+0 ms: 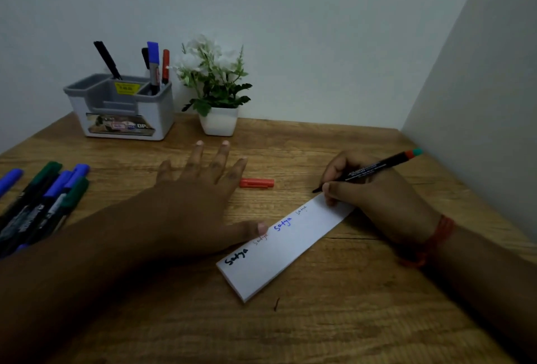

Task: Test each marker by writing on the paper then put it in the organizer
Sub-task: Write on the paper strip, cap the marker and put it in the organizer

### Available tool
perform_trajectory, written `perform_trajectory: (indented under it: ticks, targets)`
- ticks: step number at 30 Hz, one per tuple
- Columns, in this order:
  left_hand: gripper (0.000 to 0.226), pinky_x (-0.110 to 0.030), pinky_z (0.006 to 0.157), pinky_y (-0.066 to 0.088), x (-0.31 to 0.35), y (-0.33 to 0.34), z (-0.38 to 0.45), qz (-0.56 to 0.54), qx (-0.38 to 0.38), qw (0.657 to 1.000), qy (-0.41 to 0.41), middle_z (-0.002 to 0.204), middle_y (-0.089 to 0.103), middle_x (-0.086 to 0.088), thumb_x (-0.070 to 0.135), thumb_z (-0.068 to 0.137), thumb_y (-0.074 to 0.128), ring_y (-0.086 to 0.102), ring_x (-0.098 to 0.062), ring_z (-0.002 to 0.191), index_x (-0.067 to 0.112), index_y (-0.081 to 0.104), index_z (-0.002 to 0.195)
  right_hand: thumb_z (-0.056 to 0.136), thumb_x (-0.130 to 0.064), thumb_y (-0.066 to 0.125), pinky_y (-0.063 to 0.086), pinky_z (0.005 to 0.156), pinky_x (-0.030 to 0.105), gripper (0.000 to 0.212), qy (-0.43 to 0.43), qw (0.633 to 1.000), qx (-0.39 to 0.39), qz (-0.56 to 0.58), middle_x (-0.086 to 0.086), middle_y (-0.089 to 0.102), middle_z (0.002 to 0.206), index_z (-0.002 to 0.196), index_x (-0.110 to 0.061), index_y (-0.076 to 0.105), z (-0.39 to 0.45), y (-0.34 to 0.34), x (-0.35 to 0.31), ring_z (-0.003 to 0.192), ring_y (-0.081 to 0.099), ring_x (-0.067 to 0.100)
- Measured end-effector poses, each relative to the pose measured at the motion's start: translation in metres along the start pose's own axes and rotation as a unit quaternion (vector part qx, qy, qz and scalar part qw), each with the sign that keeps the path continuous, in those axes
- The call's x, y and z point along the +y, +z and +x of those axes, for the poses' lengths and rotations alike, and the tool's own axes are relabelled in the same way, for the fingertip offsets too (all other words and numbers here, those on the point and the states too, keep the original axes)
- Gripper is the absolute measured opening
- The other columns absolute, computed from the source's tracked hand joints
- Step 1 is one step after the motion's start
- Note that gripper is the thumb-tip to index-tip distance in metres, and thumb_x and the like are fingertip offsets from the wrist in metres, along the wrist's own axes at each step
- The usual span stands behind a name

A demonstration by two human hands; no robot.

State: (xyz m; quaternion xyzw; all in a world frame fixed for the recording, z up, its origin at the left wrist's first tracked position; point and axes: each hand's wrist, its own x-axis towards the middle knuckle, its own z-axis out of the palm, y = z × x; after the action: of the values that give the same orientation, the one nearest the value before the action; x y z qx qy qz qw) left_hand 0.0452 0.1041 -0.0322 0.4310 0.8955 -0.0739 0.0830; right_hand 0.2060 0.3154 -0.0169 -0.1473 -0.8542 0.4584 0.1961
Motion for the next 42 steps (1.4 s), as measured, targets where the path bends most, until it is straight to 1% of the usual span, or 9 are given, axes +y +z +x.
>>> perform_trajectory:
  ticks: [4, 8, 12, 17, 22, 28, 32, 34, 42]
  targets:
    - [0.117, -0.065, 0.115, -0.004, 0.0016, 0.0005, 0.0014, -0.002, -0.002, 1.000, 0.000, 0.146, -0.049, 0.008, 0.102, 0.042, -0.003, -0.039, -0.026, 0.139, 0.045, -0.037, 0.139, 0.085, -0.005, 0.072, 0.054, 0.069, 0.020, 0.008, 0.011, 1.000, -0.004, -0.025, 0.001, 0.074, 0.081, 0.082, -0.012, 0.070, 0.0017, -0.0044, 0.0017, 0.075, 0.068, 0.010]
    - [0.116, -0.063, 0.116, -0.004, 0.0025, -0.0005, -0.0004, -0.005, -0.007, 1.000, 0.000, 0.145, -0.050, 0.008, 0.101, 0.041, -0.004, -0.040, -0.026, 0.138, 0.045, -0.038, 0.138, 0.084, -0.005, 0.073, 0.056, 0.072, 0.024, 0.005, 0.022, 1.000, 0.003, -0.019, 0.002, 0.075, 0.086, 0.084, -0.008, 0.070, 0.0030, -0.0043, 0.0040, 0.079, 0.070, 0.012]
    - [0.116, -0.062, 0.116, -0.004, 0.0038, -0.0012, -0.0011, -0.005, -0.009, 1.000, 0.004, 0.145, -0.050, 0.009, 0.101, 0.041, -0.005, -0.041, -0.025, 0.137, 0.046, -0.039, 0.137, 0.084, -0.004, 0.073, 0.054, 0.069, 0.018, 0.005, 0.020, 1.000, 0.004, -0.021, -0.001, 0.075, 0.082, 0.083, -0.006, 0.069, 0.0021, -0.0033, 0.0056, 0.077, 0.069, 0.007]
    - [0.116, -0.063, 0.116, -0.005, 0.0037, -0.0023, -0.0007, -0.010, -0.014, 1.000, 0.009, 0.144, -0.051, 0.009, 0.101, 0.041, -0.004, -0.041, -0.025, 0.137, 0.046, -0.039, 0.137, 0.083, -0.006, 0.074, 0.056, 0.072, 0.021, 0.006, 0.025, 0.999, -0.002, -0.029, -0.001, 0.076, 0.085, 0.082, -0.009, 0.069, 0.0027, -0.0025, 0.0062, 0.083, 0.071, 0.010]
    - [0.113, -0.064, 0.115, -0.005, 0.0031, -0.0022, -0.0011, -0.011, -0.016, 1.000, 0.014, 0.144, -0.051, 0.010, 0.101, 0.042, -0.005, -0.041, -0.025, 0.137, 0.047, -0.039, 0.136, 0.084, -0.005, 0.074, 0.052, 0.067, 0.013, 0.007, 0.018, 0.999, -0.004, -0.038, -0.005, 0.075, 0.083, 0.080, -0.009, 0.069, 0.0023, -0.0014, 0.0051, 0.078, 0.069, 0.003]
    - [0.113, -0.064, 0.115, -0.004, 0.0026, -0.0019, -0.0011, -0.011, -0.013, 1.000, 0.015, 0.145, -0.050, 0.010, 0.101, 0.043, -0.004, -0.041, -0.025, 0.137, 0.047, -0.039, 0.136, 0.082, -0.001, 0.072, 0.056, 0.077, 0.032, 0.006, 0.021, 0.999, -0.013, -0.037, 0.003, 0.075, 0.086, 0.080, -0.005, 0.068, 0.0013, -0.0019, 0.0039, 0.087, 0.069, 0.019]
    - [0.114, -0.064, 0.115, -0.004, 0.0030, -0.0015, -0.0009, -0.009, -0.010, 1.000, 0.015, 0.145, -0.050, 0.010, 0.101, 0.043, -0.004, -0.040, -0.025, 0.138, 0.047, -0.038, 0.137, 0.084, -0.003, 0.072, 0.055, 0.073, 0.024, 0.005, 0.020, 0.999, -0.007, -0.026, 0.003, 0.075, 0.086, 0.083, -0.004, 0.068, 0.0012, -0.0025, 0.0042, 0.085, 0.070, 0.015]
    - [0.114, -0.064, 0.116, -0.004, 0.0033, -0.0023, -0.0013, -0.010, -0.013, 1.000, 0.014, 0.145, -0.051, 0.010, 0.100, 0.043, -0.005, -0.041, -0.024, 0.137, 0.047, -0.038, 0.137, 0.084, -0.004, 0.073, 0.055, 0.071, 0.023, 0.005, 0.021, 0.999, 0.003, -0.026, 0.004, 0.075, 0.086, 0.083, -0.005, 0.067, 0.0020, -0.0030, 0.0051, 0.085, 0.070, 0.017]
    - [0.115, -0.063, 0.116, -0.004, 0.0036, -0.0035, -0.0016, -0.006, -0.016, 1.000, 0.012, 0.145, -0.050, 0.010, 0.101, 0.042, -0.005, -0.040, -0.024, 0.138, 0.046, -0.038, 0.138, 0.083, -0.005, 0.073, 0.055, 0.072, 0.028, 0.008, 0.018, 0.999, 0.001, -0.048, 0.002, 0.074, 0.083, 0.078, -0.009, 0.067, 0.0029, -0.0020, 0.0042, 0.082, 0.069, 0.015]
